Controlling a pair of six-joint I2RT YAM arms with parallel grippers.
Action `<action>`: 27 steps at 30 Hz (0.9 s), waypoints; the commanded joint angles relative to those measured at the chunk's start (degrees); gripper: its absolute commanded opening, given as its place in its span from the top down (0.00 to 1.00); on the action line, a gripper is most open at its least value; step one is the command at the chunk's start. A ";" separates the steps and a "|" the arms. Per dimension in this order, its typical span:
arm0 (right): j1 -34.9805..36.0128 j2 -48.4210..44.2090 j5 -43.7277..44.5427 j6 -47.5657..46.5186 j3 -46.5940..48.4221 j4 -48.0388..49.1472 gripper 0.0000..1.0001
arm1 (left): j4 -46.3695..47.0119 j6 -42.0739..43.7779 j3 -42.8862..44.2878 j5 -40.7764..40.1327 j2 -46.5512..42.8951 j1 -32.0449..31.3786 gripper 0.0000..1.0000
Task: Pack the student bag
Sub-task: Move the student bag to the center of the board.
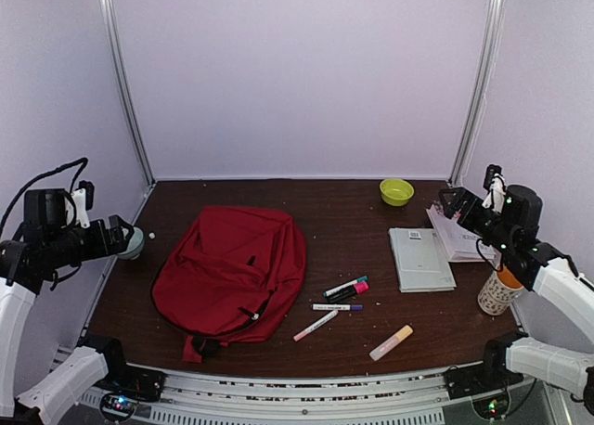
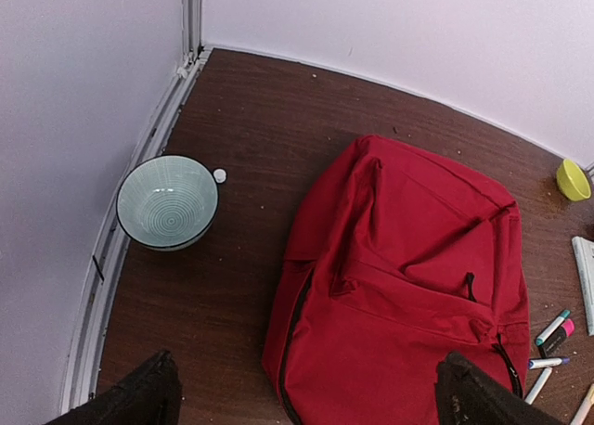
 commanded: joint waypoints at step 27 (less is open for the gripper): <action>22.33 7.78 7.69 -1.84 4.47 -10.81 0.00 | 7.85 0.35 3.99 -1.81 20.03 -34.26 0.11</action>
